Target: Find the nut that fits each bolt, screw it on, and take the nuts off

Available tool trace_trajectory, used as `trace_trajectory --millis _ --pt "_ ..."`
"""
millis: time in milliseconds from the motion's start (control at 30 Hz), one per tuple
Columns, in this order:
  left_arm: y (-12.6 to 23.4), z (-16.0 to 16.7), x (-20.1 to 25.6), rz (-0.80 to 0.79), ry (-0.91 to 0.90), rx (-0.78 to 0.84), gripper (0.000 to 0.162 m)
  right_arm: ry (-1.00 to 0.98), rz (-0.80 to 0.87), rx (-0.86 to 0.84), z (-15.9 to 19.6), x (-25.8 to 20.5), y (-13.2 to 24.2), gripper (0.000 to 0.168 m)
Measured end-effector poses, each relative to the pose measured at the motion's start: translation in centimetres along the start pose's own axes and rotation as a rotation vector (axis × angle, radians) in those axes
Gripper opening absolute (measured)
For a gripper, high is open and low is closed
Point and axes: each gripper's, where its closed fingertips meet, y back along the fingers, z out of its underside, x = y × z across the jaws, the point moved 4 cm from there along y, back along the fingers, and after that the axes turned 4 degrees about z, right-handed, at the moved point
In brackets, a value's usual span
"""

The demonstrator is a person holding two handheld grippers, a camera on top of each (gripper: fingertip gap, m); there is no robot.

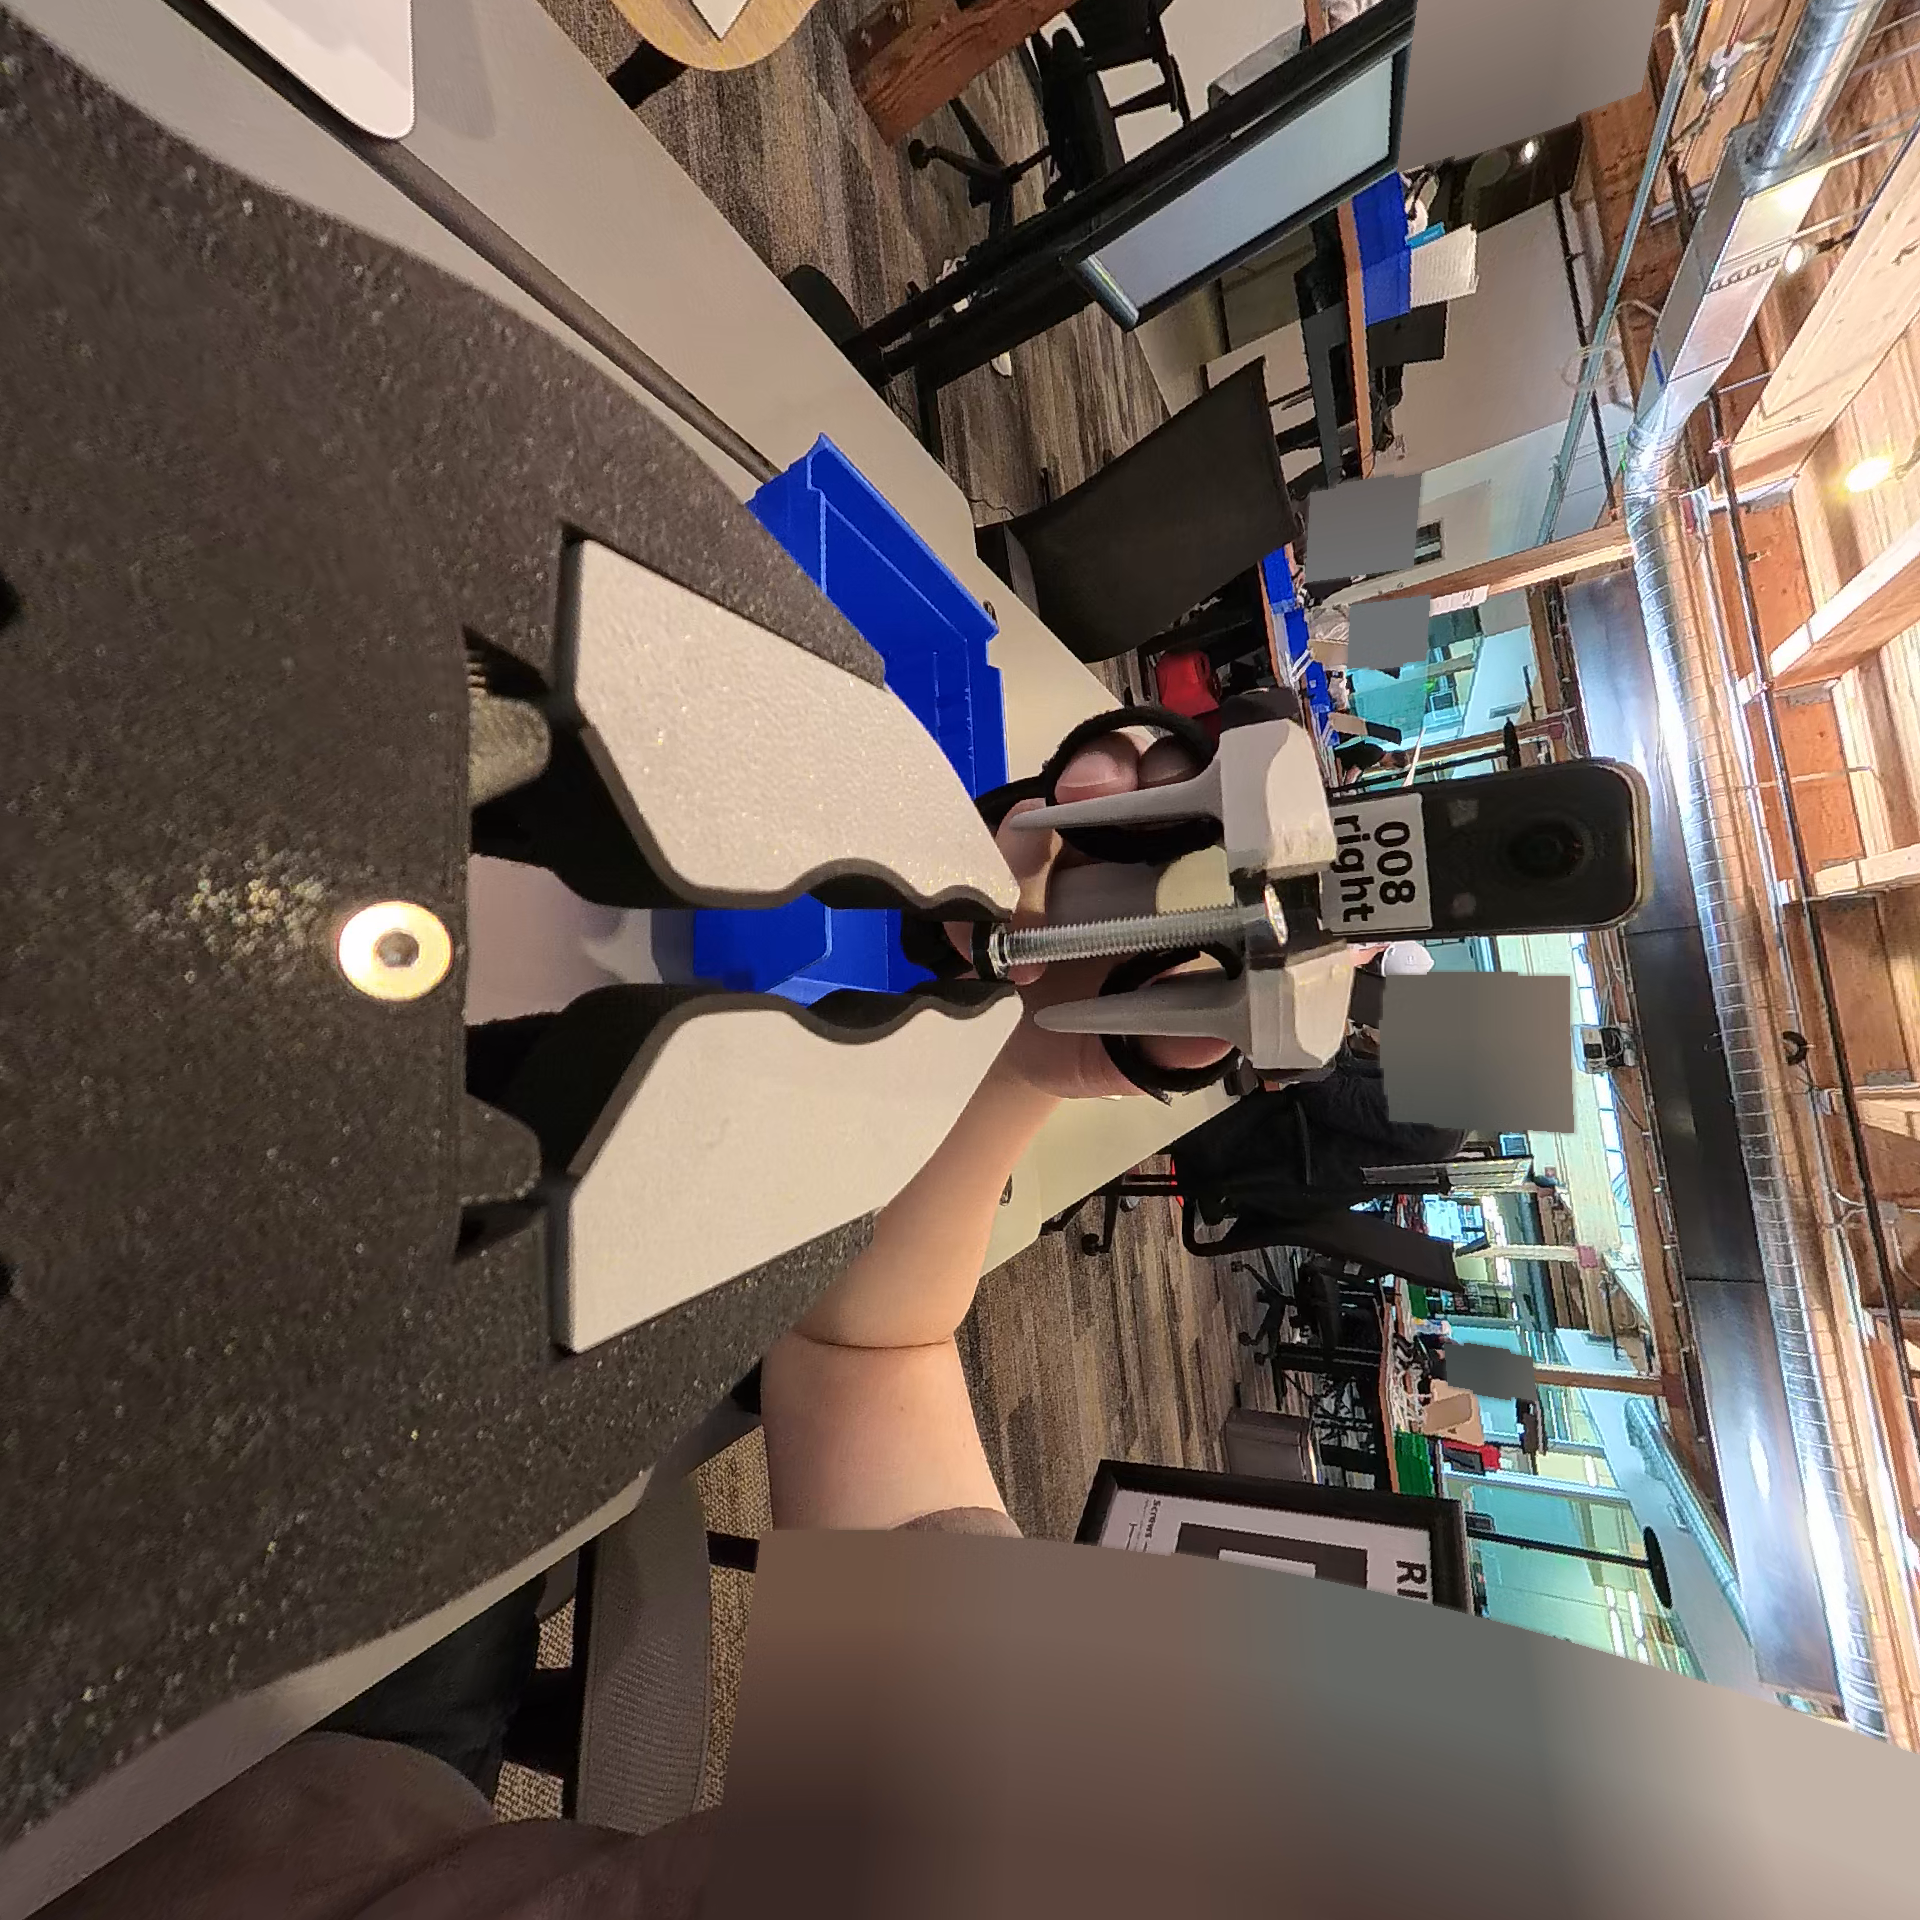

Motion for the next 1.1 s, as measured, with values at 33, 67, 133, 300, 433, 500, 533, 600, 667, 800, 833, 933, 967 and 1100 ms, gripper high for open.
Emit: trace_trajectory --millis 33,67,133,300,433,500,533,600,667,800,833,933,967,1100 --pt "0.0 0.0 0.0 0.001 0.000 -0.001 0.010 0.002 -0.001 0.000 0.0 0.0 0.0 0.011" --pt "0.0 0.0 0.0 0.003 0.000 -0.004 0.010 0.003 -0.003 -0.002 0.0 0.0 0.0 0.011" --pt "-0.1 0.1 0.1 0.008 0.001 -0.007 0.010 0.003 -0.009 0.004 0.0 0.0 0.1 0.011" --pt "-0.3 0.4 0.2 0.017 0.003 -0.023 0.010 -0.067 -0.057 0.116 -0.9 0.3 0.8 0.011" --pt "0.1 0.1 0.1 0.014 0.004 -0.020 0.010 0.028 0.119 0.032 -2.6 2.3 5.6 0.011" --pt "0.4 -0.3 0.1 0.013 -0.002 -0.011 0.010 0.088 0.404 -0.165 -1.7 5.5 10.2 0.011" --pt "0.5 -0.5 0.1 0.011 -0.006 -0.008 0.010 0.103 0.520 -0.247 -1.0 6.8 12.6 0.011" --pt "0.6 -0.6 0.0 0.011 -0.006 -0.008 0.010 0.108 0.685 -0.383 0.8 9.0 16.9 0.011" --pt "0.7 -0.5 -0.2 0.006 -0.005 -0.009 0.010 0.046 0.812 -0.493 3.2 11.2 20.5 0.011" --pt "0.6 -0.3 -0.3 0.003 0.002 -0.015 0.010 -0.186 1.002 -0.665 9.6 15.1 26.1 0.011" --pt "0.6 -0.3 -0.3 0.004 0.003 -0.018 0.010 -0.257 1.008 -0.692 11.4 15.7 27.0 0.011" --pt "0.5 -0.1 -0.3 0.007 0.005 -0.023 0.010 -0.410 0.981 -0.777 15.6 16.2 28.3 0.012" --pt "0.4 0.0 -0.3 0.008 0.007 -0.025 0.010 -0.423 0.974 -0.794 16.4 16.3 28.5 0.012" --pt "0.4 0.1 -0.4 0.008 0.010 -0.028 0.010 -0.447 0.939 -0.836 17.6 16.1 28.5 0.012"
